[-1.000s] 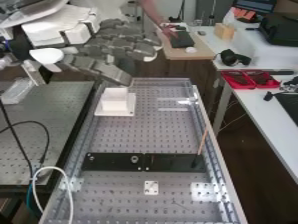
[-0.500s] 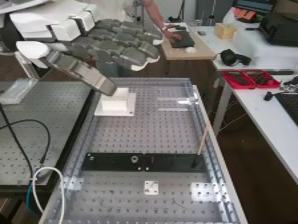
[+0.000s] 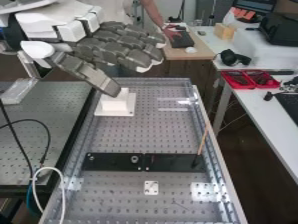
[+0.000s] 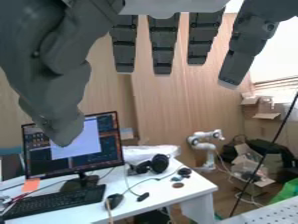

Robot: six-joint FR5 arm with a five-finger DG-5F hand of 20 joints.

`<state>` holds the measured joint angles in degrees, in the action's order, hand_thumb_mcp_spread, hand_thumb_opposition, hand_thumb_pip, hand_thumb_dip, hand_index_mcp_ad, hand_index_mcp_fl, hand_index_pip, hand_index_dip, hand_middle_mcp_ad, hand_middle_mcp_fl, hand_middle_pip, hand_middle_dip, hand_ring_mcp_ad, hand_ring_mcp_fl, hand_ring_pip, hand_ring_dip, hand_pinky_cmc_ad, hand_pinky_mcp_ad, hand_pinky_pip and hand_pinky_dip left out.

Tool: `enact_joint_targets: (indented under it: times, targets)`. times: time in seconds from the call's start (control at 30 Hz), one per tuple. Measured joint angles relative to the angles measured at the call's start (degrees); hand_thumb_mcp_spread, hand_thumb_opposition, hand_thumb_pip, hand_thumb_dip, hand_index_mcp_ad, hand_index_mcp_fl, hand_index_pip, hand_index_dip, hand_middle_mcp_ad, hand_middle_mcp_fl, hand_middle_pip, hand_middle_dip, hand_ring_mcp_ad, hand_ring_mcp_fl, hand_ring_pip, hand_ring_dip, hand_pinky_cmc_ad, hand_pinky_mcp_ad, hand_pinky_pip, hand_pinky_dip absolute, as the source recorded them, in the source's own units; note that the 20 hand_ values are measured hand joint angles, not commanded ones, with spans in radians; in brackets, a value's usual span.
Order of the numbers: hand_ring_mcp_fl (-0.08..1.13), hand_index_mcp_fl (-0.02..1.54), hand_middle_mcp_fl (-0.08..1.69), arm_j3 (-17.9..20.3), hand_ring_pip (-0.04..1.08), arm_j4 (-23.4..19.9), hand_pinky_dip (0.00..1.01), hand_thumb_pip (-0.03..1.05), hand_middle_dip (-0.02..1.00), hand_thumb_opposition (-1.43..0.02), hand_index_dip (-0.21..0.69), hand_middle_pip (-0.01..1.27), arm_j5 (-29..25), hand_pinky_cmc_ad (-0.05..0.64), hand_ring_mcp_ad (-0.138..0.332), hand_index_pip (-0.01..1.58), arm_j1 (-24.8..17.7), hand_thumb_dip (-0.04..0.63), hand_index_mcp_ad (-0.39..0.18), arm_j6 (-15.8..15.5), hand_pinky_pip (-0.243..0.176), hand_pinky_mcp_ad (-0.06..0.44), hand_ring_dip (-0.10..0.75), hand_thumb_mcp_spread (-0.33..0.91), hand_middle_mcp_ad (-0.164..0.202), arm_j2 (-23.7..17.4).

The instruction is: Grab the larger nut and place it in the white container

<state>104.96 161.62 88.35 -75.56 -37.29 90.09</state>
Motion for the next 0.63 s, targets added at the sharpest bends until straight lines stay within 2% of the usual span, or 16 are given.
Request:
enact_joint_targets:
  times: [0.3,0.63]
  targets:
    - [0.00,0.07,0.10,-1.08,0.09,1.14,0.65,0.75,0.24,-0.85,-0.061,0.13,2.93,0.374,0.161,0.35,0.96,0.206,-0.113,-0.29,-0.105,0.326,0.147,0.14,0.086,0.51]
    - [0.00,0.07,0.10,-2.29,0.09,4.25,0.65,0.75,0.24,-0.85,-0.061,0.13,13.66,0.374,0.164,0.29,4.50,0.206,-0.112,-1.80,-0.108,0.326,0.150,0.14,0.086,1.18]
